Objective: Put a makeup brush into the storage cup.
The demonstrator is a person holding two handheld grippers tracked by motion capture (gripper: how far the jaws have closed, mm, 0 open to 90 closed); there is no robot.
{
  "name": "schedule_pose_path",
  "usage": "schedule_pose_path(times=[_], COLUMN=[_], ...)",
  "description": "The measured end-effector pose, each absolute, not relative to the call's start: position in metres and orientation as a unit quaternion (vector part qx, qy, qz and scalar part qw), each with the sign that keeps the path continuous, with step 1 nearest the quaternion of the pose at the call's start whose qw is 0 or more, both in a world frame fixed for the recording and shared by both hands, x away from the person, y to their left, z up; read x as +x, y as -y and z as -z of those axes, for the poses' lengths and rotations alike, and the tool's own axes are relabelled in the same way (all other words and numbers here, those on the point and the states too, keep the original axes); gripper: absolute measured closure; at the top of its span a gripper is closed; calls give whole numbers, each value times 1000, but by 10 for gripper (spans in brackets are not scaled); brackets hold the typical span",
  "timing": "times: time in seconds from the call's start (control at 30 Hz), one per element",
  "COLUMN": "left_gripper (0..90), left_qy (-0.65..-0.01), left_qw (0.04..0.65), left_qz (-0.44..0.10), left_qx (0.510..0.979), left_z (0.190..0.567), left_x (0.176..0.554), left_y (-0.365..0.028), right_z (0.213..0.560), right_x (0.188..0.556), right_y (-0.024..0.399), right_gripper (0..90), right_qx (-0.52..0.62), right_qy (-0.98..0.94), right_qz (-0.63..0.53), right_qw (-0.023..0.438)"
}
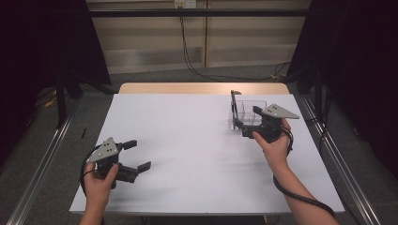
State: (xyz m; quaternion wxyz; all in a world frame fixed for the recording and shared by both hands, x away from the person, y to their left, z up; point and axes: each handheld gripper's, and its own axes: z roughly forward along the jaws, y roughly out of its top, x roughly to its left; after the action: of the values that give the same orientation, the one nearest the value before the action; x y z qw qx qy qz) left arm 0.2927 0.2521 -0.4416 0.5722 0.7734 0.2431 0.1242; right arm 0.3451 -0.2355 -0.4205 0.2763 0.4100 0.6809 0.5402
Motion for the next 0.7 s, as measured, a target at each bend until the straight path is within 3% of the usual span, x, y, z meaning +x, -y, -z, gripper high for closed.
schedule_pose_path(times=[0.7], left_gripper=[5], left_qy=[-246], left_qw=[575], left_qz=[-124], left_qx=[770], left_z=[442], left_x=[295], left_y=[-253], right_z=[430], right_x=[327], right_y=[246], right_gripper=[27], right_qx=[397], right_qy=[-689], right_qz=[-541], right_qw=[275])
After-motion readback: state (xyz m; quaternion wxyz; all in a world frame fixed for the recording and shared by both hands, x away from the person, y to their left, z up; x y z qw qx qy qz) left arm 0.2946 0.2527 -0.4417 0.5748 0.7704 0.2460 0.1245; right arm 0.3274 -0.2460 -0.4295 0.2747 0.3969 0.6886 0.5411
